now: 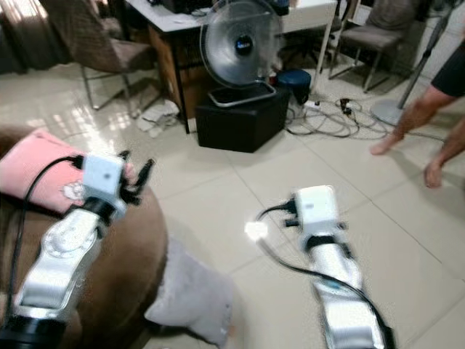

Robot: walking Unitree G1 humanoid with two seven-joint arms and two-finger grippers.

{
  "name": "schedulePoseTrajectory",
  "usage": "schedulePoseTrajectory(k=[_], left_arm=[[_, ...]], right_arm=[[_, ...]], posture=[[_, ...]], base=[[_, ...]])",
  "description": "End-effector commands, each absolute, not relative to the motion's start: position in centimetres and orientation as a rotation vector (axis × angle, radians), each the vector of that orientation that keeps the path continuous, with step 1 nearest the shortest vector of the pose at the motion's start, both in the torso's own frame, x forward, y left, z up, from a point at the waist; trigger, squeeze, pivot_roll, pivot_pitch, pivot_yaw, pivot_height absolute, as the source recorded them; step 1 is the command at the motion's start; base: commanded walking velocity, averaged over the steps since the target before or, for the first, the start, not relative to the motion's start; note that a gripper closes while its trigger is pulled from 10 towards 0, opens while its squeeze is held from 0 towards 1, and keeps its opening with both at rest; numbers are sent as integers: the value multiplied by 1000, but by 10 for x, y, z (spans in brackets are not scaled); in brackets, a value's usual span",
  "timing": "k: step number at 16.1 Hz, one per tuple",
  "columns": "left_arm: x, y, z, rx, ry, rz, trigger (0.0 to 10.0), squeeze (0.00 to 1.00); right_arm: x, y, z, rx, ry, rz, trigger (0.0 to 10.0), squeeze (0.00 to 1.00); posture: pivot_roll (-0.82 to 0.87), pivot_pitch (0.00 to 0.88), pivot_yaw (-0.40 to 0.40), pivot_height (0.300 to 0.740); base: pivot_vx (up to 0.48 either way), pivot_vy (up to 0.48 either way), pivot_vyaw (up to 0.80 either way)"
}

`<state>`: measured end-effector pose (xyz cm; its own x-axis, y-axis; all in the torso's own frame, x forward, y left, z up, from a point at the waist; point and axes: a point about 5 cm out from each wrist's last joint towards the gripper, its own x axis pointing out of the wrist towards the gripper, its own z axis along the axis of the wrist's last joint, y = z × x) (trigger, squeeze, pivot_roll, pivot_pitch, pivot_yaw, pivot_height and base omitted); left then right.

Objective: Move the pillow to the sofa from floor

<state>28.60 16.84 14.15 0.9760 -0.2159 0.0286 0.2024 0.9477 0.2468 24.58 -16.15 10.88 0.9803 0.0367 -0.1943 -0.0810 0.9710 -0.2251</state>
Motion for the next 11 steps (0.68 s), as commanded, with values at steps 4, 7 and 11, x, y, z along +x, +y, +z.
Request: schedulePoseTrajectory(k=[4, 7, 11], left_arm=[[285, 168, 138, 132, -39, -212, 10000, 0], [278, 172, 128, 67, -14, -239, 10000, 0], [271, 175, 118, 49, 3, -232, 10000, 0]], right_arm=[[242, -161, 108, -184, 206, 104, 10000, 0], [238, -156, 107, -137, 192, 161, 10000, 0], [235, -153, 106, -107, 166, 196, 10000, 0]], posture=[[-91, 0, 28, 725], [-90, 0, 28, 700], [-86, 0, 23, 665]], base=[[0, 0, 0], [0, 0, 0], [0, 0, 0]])
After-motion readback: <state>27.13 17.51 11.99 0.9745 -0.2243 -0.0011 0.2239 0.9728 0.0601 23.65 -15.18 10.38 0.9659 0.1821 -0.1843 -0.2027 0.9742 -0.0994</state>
